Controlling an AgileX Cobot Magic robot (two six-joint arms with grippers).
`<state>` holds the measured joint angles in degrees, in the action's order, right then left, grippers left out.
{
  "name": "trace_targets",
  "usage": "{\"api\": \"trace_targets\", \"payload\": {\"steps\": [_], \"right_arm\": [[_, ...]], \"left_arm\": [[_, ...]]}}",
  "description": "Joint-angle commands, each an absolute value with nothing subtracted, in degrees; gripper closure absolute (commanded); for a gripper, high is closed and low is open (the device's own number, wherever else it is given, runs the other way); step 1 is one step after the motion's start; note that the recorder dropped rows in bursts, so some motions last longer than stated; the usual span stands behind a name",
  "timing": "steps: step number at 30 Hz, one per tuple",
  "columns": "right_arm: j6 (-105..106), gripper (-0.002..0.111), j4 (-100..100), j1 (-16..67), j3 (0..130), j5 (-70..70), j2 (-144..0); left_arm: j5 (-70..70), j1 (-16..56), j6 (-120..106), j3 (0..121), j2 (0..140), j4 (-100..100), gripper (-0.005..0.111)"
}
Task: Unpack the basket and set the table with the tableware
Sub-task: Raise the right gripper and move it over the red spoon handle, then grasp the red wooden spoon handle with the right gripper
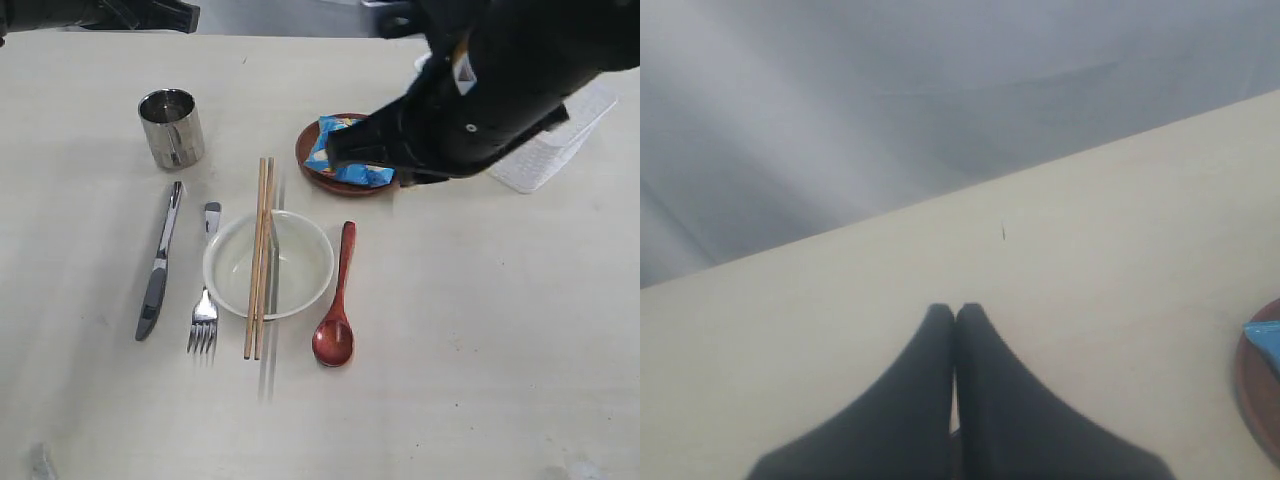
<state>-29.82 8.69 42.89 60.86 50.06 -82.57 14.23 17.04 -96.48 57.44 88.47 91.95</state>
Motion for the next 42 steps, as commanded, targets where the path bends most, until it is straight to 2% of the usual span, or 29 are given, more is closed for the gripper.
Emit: {"api": "trace_targets", "payload": {"steps": [1, 2, 4, 13, 42], "right_arm": [[-28.6, 0.092, -2.6, 38.7, 52.6, 41.8, -85.4], [-27.5, 0.075, -6.6, 38.9, 51.0, 37.9, -87.2], [-26.9, 0.062, -8.4, 38.9, 50.9, 35.6, -90.2], [-29.0, 0.066, -8.6, 38.9, 51.2, 29.2, -98.7], [-26.5, 0.066, -9.0, 38.9, 51.2, 18.6, -102.0]], "left_arm": [[14.0, 17.2, -96.6, 57.0, 88.2, 92.2, 0.107], [14.0, 17.2, -96.6, 57.0, 88.2, 92.2, 0.107], [14.0, 17.2, -96.6, 57.0, 88.2, 92.2, 0.107], [14.0, 17.2, -96.6, 57.0, 88.2, 92.2, 0.107], [13.6, 17.2, -96.6, 57.0, 88.2, 92.2, 0.107]]}}
